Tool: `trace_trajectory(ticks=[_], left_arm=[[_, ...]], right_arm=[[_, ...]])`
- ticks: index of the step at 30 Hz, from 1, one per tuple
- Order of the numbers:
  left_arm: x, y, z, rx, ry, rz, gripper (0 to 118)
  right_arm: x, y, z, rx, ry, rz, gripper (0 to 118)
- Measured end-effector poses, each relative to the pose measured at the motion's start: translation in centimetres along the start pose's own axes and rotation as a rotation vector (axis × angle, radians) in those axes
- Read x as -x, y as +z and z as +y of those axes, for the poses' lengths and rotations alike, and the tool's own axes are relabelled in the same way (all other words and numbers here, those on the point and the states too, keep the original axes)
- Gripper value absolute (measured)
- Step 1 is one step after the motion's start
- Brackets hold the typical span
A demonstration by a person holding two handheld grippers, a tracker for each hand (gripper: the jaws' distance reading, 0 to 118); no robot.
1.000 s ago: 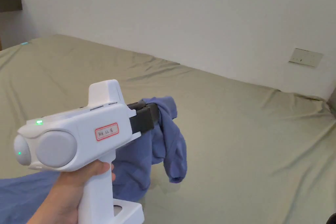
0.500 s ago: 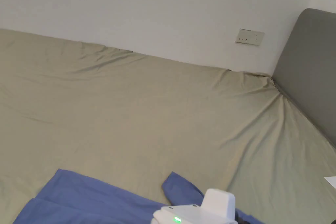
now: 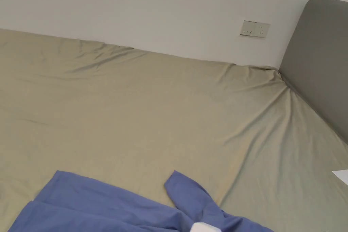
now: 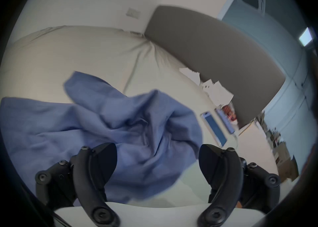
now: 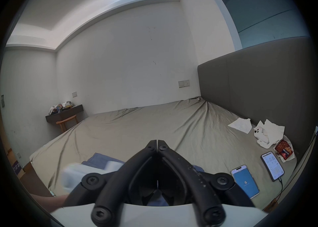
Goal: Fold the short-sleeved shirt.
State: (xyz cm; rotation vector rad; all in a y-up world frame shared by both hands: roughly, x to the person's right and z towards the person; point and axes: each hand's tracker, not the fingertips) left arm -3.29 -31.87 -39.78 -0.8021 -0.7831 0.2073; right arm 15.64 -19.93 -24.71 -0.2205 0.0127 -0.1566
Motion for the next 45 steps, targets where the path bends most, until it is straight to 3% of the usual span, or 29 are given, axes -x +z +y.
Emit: trace_trajectory(ticks=[2,3,5,6,9,14,20,28,29,30,31,32,34,40,45], left_arm=[[0.4,5.0,-0.5,-0.143,0.004,0.063,93],[0.5,7.6,-0.8,-0.226,-0.016,0.113,83],[0.8,11.7,-1.5,-0.36,-0.04,0.266,20],[1.1,13.3,-1.7,-0.386,-0.042,0.348,0],[2.5,17.5,-2.6,-0.393,-0.059,0.492,0],[2.8,21.2,-6.5,-0.376,-0.108,0.743,0],[5.2,22.9,-8.8,-0.33,0.11,0.718,0],[10.2,21.2,-3.0,-0.398,0.012,0.714,1],[11.4,20.6,-1.8,-0.401,-0.012,0.702,10],[12.7,20.0,-0.7,-0.397,-0.015,0.685,28],[13.8,19.3,0.6,-0.365,-0.018,0.664,56],[15.4,18.6,1.8,-0.336,0.002,0.633,74],[17.6,16.9,3.9,-0.283,0.018,0.596,98],[25.1,10.7,7.8,-0.131,-0.006,0.655,98],[28.9,7.2,8.5,-0.015,0.026,0.673,88]], right_arm=[[0.3,0.1,-0.2,-0.008,0.014,-0.013,0],[0.4,0.2,-0.3,-0.012,0.012,-0.017,0],[0.5,0.3,-0.7,-0.016,-0.007,-0.01,0],[0.6,0.3,-0.9,-0.014,-0.021,-0.003,0],[1.1,0.1,-1.6,0.0,-0.041,-0.002,0],[2.4,0.8,-3.6,0.024,0.015,-0.068,0],[3.2,-0.3,-4.6,0.118,0.009,-0.018,0],[4.0,-1.6,-3.4,0.106,0.006,0.016,0],[3.9,-1.9,-3.3,0.107,0.002,0.01,0],[3.9,-2.2,-3.2,0.111,-0.002,0.002,0],[3.7,-2.5,-3.2,0.116,-0.004,-0.005,0],[3.6,-2.9,-3.2,0.122,-0.007,-0.009,0],[3.3,-3.7,-3.3,0.138,-0.011,-0.019,0],[2.5,-6.9,-3.6,0.194,-0.032,-0.045,0],[2.3,-8.8,-3.5,0.217,-0.02,-0.052,0]])
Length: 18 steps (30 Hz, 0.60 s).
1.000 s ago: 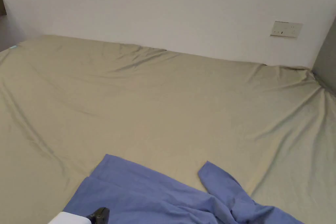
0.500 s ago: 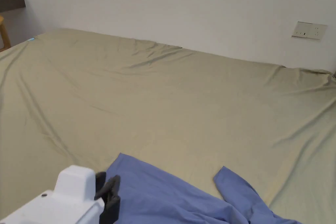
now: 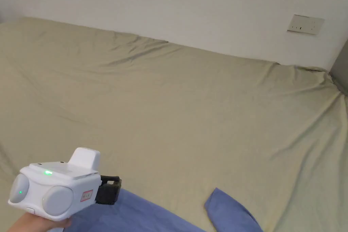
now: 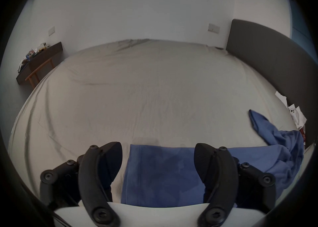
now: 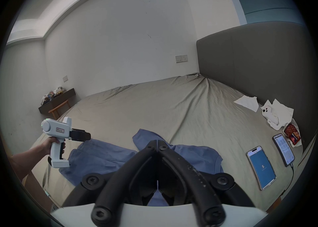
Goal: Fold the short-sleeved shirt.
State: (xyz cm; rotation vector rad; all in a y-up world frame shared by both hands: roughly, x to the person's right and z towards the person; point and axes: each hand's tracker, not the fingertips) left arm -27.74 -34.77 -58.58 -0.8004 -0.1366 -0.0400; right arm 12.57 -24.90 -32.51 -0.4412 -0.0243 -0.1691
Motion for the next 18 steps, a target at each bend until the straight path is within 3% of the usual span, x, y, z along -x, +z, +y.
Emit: trace_trajectory(ticks=[6,8,9,10,11,18], left_arm=[[0.2,-3.7,-0.5,0.134,-0.024,-0.002,87],[0.1,-2.7,-0.6,0.051,0.005,0.001,62],[0.1,-2.3,-0.8,0.057,0.021,-0.032,44],[-0.1,-1.8,-1.1,0.051,0.032,-0.063,15],[-0.4,-1.0,-1.5,0.039,0.025,-0.064,4],[-1.3,1.7,-3.5,0.045,0.058,-0.105,4]], right_arm=[[0.0,-0.4,0.3,0.016,-0.032,0.052,0],[0.1,-0.5,0.4,0.014,-0.035,0.056,0],[0.2,-0.5,0.4,0.015,-0.034,0.059,0],[0.2,-0.6,0.4,0.017,-0.031,0.061,0],[0.2,-0.7,0.4,0.018,-0.028,0.061,0],[-0.3,-0.6,-0.1,0.037,-0.047,0.063,0]])
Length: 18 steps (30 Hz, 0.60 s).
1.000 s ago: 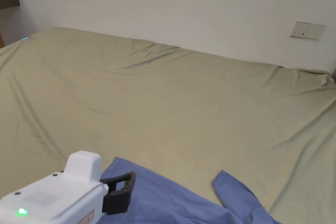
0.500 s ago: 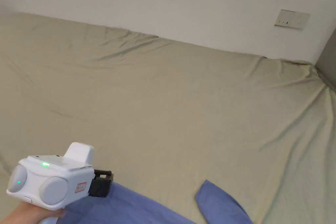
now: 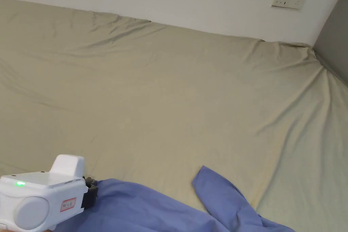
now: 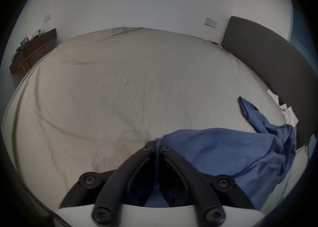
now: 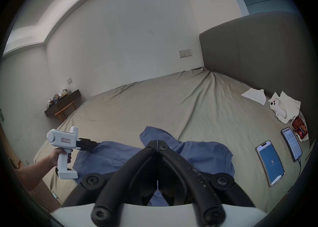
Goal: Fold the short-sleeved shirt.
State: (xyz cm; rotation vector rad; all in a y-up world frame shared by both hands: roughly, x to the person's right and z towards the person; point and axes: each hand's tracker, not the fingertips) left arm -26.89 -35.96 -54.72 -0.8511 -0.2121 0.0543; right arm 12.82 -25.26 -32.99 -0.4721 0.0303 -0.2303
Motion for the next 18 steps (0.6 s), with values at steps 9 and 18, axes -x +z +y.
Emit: trace_trajectory(ticks=[9,18], left_arm=[[1.2,4.1,0.6,-0.072,0.044,-0.021,4],[0.8,4.0,-0.1,-0.041,0.024,0.001,4]], right_arm=[[-2.9,-7.4,5.0,0.125,0.244,0.016,45],[-6.5,-24.1,6.1,0.553,0.236,-0.003,92]])
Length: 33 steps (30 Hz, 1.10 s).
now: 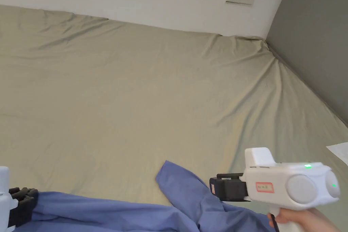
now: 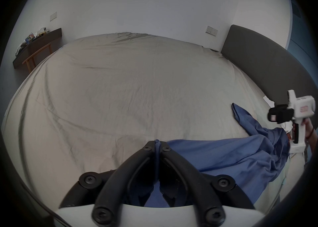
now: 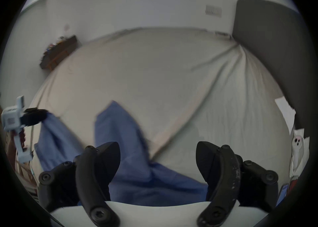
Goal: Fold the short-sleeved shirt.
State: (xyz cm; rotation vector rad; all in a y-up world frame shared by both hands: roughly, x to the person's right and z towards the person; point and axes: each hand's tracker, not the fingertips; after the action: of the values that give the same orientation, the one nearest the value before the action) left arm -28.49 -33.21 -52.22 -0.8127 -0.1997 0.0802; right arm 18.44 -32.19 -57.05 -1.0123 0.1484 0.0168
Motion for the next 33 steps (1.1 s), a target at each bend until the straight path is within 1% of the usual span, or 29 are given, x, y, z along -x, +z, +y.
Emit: trace_trajectory(ticks=[1,4,5,7,8,9,10,11,12,13,14,16,17,18,20,22,24,26,30,33], left_arm=[[0.0,-0.1,-0.1,0.006,0.001,-0.001,4],[0.1,-0.3,-0.3,0.02,0.0,0.003,4],[0.1,-0.3,-0.3,0.024,-0.002,0.003,4],[0.2,-0.3,-0.4,0.03,-0.006,0.002,4],[0.1,-0.3,-0.4,0.031,-0.009,0.002,4],[0.1,-0.3,-0.5,0.033,-0.011,0.004,4],[0.0,-0.4,-0.5,0.034,-0.011,0.006,4],[0.0,-0.4,-0.6,0.036,-0.009,0.01,4],[-0.1,-0.4,-0.6,0.037,-0.006,0.013,4],[-0.2,-0.4,-0.7,0.037,-0.003,0.017,4],[-0.3,-0.2,-0.7,0.037,0.0,0.021,4],[-0.2,0.1,-0.5,0.037,0.003,0.024,4],[-0.3,0.6,-0.4,0.032,0.005,0.025,4],[-0.2,0.9,-0.2,0.025,0.006,0.023,4],[0.0,2.1,0.3,0.001,0.011,0.017,4],[0.1,3.4,1.3,-0.036,0.034,0.016,4],[0.4,4.9,2.5,-0.07,0.063,-0.013,4],[0.4,6.9,4.6,-0.129,0.064,-0.017,4],[0.6,11.0,9.8,-0.242,0.032,-0.012,4],[0.9,13.9,14.4,-0.302,0.015,0.024,4]], right_arm=[[-0.2,-1.1,0.2,0.04,-0.029,-0.027,92],[-0.4,-2.6,-0.5,0.123,-0.051,-0.011,92],[-0.3,-2.7,-1.0,0.151,-0.041,0.006,90],[0.1,-2.8,-1.9,0.211,0.01,0.038,89],[0.3,-2.9,-2.5,0.236,0.04,0.037,85],[0.7,-2.8,-2.9,0.231,0.07,0.009,82],[1.1,-2.4,-3.1,0.171,0.102,-0.022,77],[1.3,-2.0,-2.9,0.185,0.087,0.003,60],[1.6,-1.6,-2.5,0.199,0.074,0.033,32],[2.0,-1.3,-2.3,0.192,0.062,0.003,8],[2.3,-0.9,-2.3,0.187,0.06,-0.008,8],[2.7,-0.4,-2.1,0.179,0.123,-0.046,8],[2.9,0.2,-2.0,0.166,0.13,-0.071,8],[2.8,0.8,-1.9,0.161,0.124,-0.059,8],[2.5,2.8,-1.4,0.09,0.073,-0.053,8],[2.0,5.1,-0.5,0.015,0.038,-0.066,8],[1.7,7.7,0.6,-0.072,0.022,-0.087,8],[1.4,11.0,2.2,-0.16,0.009,-0.11,8],[1.0,17.6,5.5,-0.343,-0.039,-0.116,8],[0.8,22.2,8.4,-0.462,-0.045,-0.124,8]])
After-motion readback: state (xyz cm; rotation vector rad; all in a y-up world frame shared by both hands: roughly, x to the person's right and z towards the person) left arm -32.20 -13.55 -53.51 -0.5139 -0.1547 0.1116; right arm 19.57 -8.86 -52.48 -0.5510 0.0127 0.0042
